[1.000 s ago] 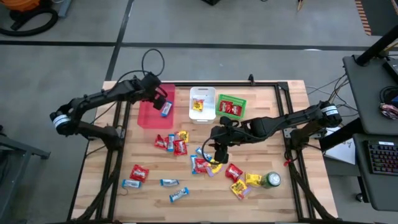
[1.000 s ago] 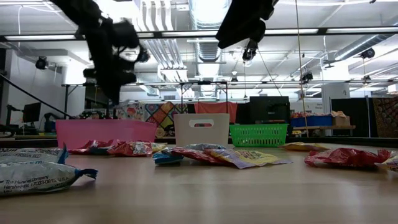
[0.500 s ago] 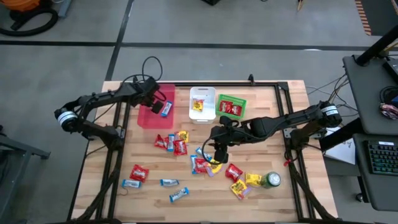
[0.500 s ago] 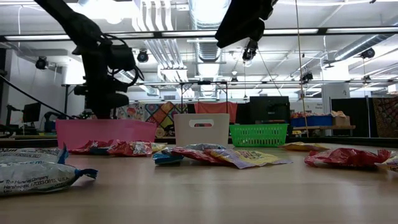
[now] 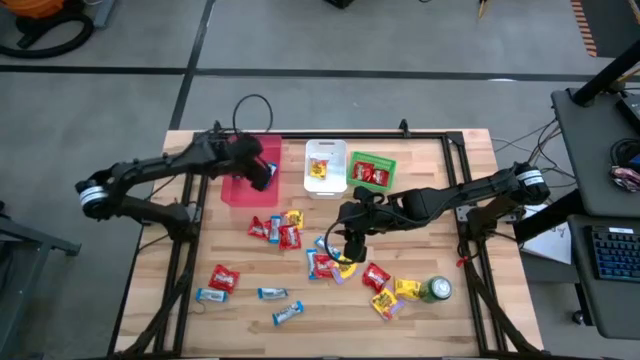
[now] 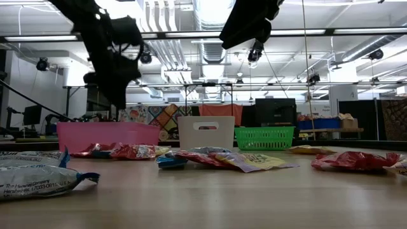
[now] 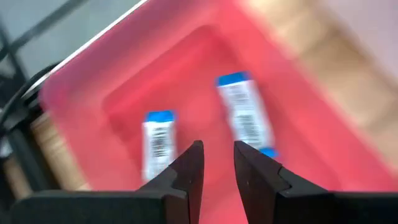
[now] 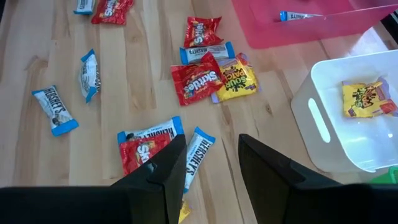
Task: Sort candy
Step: Put the yellow candy into the white bin
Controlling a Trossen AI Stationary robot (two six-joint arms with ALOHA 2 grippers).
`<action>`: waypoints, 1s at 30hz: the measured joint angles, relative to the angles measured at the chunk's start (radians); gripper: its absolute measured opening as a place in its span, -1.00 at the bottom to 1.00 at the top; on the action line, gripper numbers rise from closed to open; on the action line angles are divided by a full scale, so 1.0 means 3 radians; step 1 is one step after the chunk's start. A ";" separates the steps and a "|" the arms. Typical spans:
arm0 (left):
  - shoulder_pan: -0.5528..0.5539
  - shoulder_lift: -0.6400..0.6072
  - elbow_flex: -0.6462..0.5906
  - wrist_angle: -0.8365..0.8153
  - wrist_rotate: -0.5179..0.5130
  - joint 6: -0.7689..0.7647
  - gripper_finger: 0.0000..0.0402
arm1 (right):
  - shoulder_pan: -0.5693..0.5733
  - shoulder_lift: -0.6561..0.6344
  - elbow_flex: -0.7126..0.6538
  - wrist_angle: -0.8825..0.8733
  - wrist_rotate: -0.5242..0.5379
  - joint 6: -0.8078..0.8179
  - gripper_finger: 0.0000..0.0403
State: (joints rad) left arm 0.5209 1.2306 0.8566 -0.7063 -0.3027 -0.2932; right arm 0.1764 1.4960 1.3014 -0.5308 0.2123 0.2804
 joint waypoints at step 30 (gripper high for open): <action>-0.3719 0.0285 -0.0006 0.0656 -0.0654 -0.1089 -0.64 | 0.0023 0.0279 -0.0002 -0.0342 -0.0221 0.1199 -0.32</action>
State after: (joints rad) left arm -0.5947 1.3162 0.8547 -0.5096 -0.4988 -0.6201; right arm 0.1833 1.5798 1.3007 -0.6335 0.1459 0.6401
